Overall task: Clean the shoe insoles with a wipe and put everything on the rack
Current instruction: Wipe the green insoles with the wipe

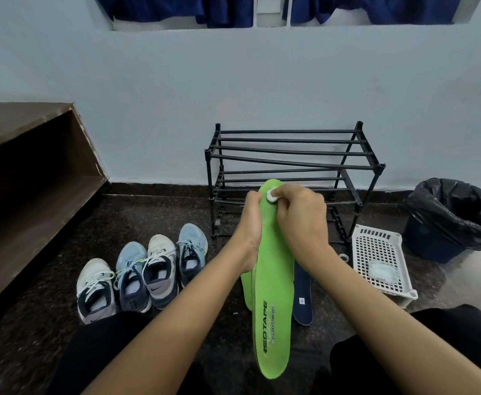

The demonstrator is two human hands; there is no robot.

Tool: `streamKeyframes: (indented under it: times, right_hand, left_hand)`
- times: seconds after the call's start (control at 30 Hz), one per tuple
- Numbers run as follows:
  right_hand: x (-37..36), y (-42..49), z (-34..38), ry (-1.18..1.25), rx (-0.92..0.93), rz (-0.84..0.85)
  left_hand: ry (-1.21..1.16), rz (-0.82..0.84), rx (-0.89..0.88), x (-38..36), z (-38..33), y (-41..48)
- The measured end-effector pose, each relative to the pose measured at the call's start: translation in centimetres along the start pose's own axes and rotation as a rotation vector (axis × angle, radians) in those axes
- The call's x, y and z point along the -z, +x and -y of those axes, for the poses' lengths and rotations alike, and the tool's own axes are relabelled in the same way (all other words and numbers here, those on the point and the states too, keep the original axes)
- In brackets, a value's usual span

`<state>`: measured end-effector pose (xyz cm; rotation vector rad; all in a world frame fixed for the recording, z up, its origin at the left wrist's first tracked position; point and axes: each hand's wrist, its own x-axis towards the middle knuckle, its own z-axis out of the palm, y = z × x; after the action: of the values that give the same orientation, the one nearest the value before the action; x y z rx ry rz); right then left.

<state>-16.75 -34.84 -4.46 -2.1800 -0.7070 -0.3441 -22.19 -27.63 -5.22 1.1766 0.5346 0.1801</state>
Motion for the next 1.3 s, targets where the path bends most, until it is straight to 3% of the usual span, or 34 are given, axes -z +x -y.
streamKeyframes:
  times: [0.2,0.43,0.6,1.07,1.3]
  right_hand:
    - [-1.3,-2.9,0.9,-0.021,0.109,0.114]
    - [-0.6,-1.4,0.5,-0.004,0.075,0.061]
    - [0.3,0.5,-0.6,0.026,-0.061,-0.025]
    - [-0.9,-3.0,1.4,-0.093,0.108,0.167]
    - [-0.4,-1.3,0.9,0.016,0.068,0.083]
  left_hand:
    - [0.001,-0.107,0.061,1.0,-0.8,0.1]
    - [0.01,-0.064,0.017,0.2,-0.6,-0.4]
    - [0.027,0.005,0.002,-0.4,0.4,-0.6]
    - [-0.033,-0.064,0.035,1.3,-1.1,0.4]
    - [0.031,-0.076,-0.033,0.5,-0.8,0.1]
